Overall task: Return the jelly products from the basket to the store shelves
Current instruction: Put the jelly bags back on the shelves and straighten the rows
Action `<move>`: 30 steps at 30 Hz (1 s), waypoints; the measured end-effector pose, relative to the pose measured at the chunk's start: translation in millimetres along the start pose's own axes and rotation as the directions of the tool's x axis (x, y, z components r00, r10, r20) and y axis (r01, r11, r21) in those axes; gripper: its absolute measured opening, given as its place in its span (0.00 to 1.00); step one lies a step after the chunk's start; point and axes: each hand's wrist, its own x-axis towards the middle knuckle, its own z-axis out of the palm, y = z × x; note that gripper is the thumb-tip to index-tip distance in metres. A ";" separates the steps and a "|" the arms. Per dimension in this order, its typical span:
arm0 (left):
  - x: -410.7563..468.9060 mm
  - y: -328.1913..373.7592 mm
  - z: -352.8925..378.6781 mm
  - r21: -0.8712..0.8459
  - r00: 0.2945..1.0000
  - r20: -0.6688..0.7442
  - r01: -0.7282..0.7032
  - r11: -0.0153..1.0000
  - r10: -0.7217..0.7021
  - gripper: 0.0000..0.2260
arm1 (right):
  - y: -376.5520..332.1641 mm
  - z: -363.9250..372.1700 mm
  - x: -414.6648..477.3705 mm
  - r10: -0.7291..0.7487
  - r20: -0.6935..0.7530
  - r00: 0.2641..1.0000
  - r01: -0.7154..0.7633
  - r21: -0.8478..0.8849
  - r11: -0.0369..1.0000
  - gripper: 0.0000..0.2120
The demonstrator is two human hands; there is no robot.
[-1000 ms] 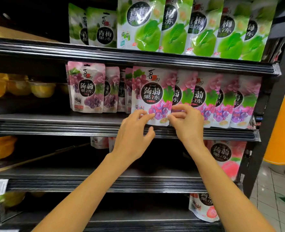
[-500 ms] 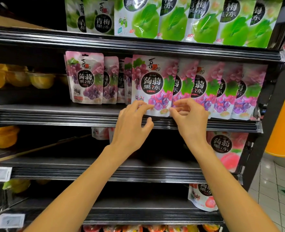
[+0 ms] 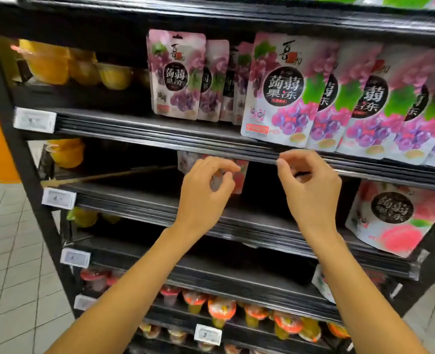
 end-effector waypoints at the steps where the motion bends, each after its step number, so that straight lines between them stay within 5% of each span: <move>1: -12.1 -7.3 -5.7 -0.012 0.999 0.013 0.033 0.999 -0.033 0.08 | 1.4 4.8 -12.2 0.010 0.027 1.000 -0.010 0.018 1.000 0.03; 7: -100.7 -73.3 -42.1 0.005 0.926 0.167 0.343 0.939 -0.339 0.08 | 22.2 46.7 -118.2 0.229 0.257 0.939 -0.239 0.007 0.971 0.03; 11: -169.5 -138.8 -77.9 0.036 0.798 0.325 0.526 0.849 -0.508 0.08 | 51.1 82.5 -211.4 0.470 0.413 0.780 -0.473 -0.102 0.875 0.05; 17: -289.8 -247.9 -130.4 0.081 0.530 0.440 0.780 0.620 -0.725 0.15 | 83.9 143.5 -364.4 0.797 0.460 0.390 -0.793 -0.272 0.545 0.14; 20: -359.3 -298.0 -147.3 0.141 0.423 0.479 0.828 0.543 -0.769 0.10 | 101.0 164.5 -443.5 0.871 0.438 0.223 -0.810 -0.414 0.415 0.05; 24: -457.1 -353.0 -155.9 0.239 0.242 0.469 0.891 0.386 -0.849 0.06 | 132.4 190.3 -538.3 0.912 0.409 0.021 -0.817 -0.519 0.252 0.05; 26: -508.1 -379.5 -154.3 0.258 0.149 0.424 0.926 0.277 -0.893 0.08 | 154.7 201.6 -585.5 0.919 0.389 -0.058 -0.793 -0.578 0.194 0.04; 30: -607.1 -432.7 -144.4 0.397 -0.171 0.269 0.916 -0.053 -0.948 0.08 | 202.6 227.8 -687.0 0.924 0.361 -0.129 -0.740 -0.655 0.152 0.06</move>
